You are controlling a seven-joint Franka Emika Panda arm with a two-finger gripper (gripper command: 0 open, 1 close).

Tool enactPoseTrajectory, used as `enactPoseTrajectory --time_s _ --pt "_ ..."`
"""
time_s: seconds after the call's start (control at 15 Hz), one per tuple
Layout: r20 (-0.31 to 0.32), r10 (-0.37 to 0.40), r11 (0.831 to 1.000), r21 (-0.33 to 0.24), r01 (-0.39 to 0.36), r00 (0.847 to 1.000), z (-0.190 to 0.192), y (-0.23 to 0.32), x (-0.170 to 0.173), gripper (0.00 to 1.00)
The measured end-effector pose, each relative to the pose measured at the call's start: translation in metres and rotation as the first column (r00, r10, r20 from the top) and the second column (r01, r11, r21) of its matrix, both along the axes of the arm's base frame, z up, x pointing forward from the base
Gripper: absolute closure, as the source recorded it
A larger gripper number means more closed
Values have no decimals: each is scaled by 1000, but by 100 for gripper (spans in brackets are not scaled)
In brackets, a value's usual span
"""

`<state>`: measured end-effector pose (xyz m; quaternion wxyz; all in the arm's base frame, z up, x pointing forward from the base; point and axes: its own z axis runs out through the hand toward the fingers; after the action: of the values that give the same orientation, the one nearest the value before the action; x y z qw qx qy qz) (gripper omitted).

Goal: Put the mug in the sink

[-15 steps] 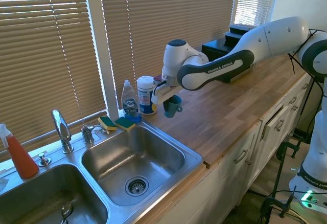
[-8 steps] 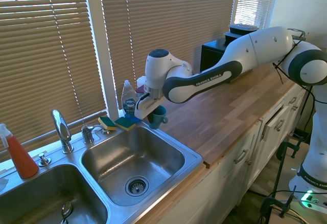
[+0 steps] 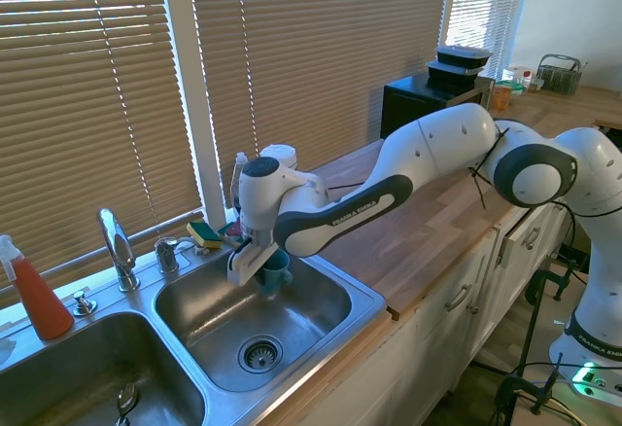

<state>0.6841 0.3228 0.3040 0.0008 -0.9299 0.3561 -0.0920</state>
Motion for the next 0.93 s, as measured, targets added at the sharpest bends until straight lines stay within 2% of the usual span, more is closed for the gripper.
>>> enactPoseTrajectory --time_s 0.4,0.67,0.73,0.93 --pt "-98 -20 999 -48 15 995 -85 10 22 100" --pt "-120 -31 998 -58 24 992 -126 8 33 100" --pt "-123 -36 998 -60 29 992 -125 6 36 0" --pt "-134 -38 998 -48 32 990 -124 4 41 0"
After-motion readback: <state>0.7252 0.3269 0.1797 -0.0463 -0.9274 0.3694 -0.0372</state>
